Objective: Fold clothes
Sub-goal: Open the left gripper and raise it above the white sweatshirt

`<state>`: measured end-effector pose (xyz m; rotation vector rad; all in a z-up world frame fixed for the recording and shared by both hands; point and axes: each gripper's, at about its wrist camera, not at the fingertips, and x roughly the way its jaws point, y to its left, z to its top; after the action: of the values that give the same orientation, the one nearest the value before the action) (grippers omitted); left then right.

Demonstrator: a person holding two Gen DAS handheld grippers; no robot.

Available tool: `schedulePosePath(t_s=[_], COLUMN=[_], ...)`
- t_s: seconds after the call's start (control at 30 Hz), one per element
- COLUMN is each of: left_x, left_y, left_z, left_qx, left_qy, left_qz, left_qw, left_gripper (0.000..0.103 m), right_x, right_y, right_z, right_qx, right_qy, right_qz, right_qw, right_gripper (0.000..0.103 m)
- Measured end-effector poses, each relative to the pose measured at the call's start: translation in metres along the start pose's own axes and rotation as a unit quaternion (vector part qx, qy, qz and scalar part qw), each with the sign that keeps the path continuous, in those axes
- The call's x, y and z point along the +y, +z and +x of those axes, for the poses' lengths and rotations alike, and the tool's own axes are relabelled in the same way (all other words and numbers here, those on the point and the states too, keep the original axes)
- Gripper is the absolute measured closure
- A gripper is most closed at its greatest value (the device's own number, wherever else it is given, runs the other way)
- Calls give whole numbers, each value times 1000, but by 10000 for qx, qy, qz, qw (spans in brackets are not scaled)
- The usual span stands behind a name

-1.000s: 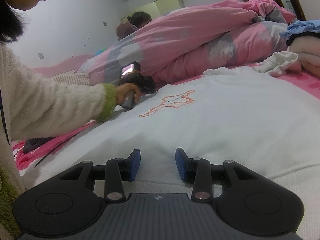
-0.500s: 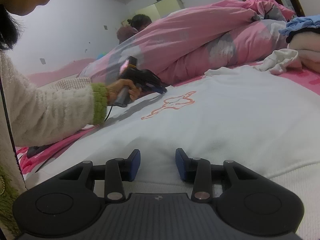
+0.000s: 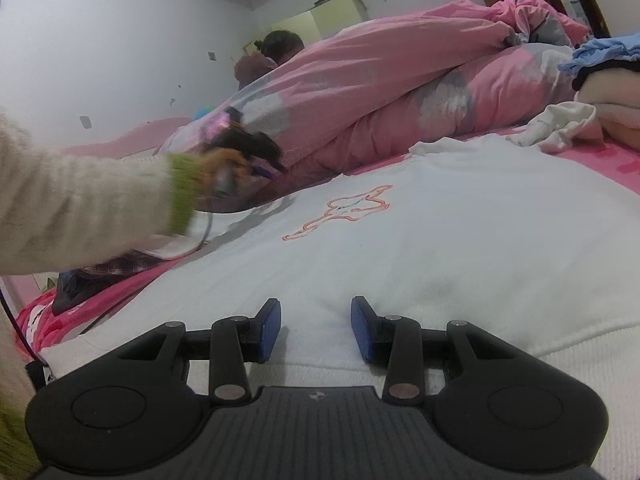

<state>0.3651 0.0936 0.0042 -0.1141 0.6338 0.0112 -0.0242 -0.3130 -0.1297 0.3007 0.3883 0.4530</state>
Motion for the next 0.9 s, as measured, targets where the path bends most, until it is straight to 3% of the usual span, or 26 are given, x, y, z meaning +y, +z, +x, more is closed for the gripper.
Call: schedulePosePath(t_s=[0.03, 0.1, 0.23, 0.3, 0.37, 0.47, 0.5, 0.73, 0.8, 0.9], left_x=[2, 4, -2, -5, -18, -15, -12, 28, 31, 26], left_y=[2, 3, 7, 6, 7, 2, 1, -7, -11, -25], left_z=[-23, -69, -136, -172, -187, -219, -226, -277, -284, -287], left_qx=[-16, -20, 15, -118, -278, -394, -426, -451, -410, -395], left_qy=[-41, -149, -474, -538, -575, -544, -488, 400, 483, 265], left_qz=[85, 194, 206, 215, 147, -14, -85, -366, -404, -517], left_qw=[10000, 9997, 9987, 9982, 9979, 9977, 9979, 9975, 9972, 9975], left_gripper=[62, 47, 42, 32, 25, 3, 1, 0, 0, 0], right_x=[0, 0, 0, 1, 1, 1, 1, 2, 2, 4], right_y=[0, 0, 0, 0, 0, 0, 0, -1, -1, -1], right_z=[0, 0, 0, 0, -1, -2, -2, -3, -3, -3], right_qx=[-7, -15, -22, -28, -34, -51, -58, -87, -92, -100], right_qy=[2, -1, -9, -11, -10, -3, -2, 8, 5, -8], right_qz=[-1, -10, -22, -31, -36, -42, -45, -50, -53, -61], right_qw=[10000, 10000, 10000, 10000, 10000, 10000, 10000, 9999, 9999, 9999], right_gripper=[62, 62, 62, 62, 62, 62, 62, 62, 62, 62])
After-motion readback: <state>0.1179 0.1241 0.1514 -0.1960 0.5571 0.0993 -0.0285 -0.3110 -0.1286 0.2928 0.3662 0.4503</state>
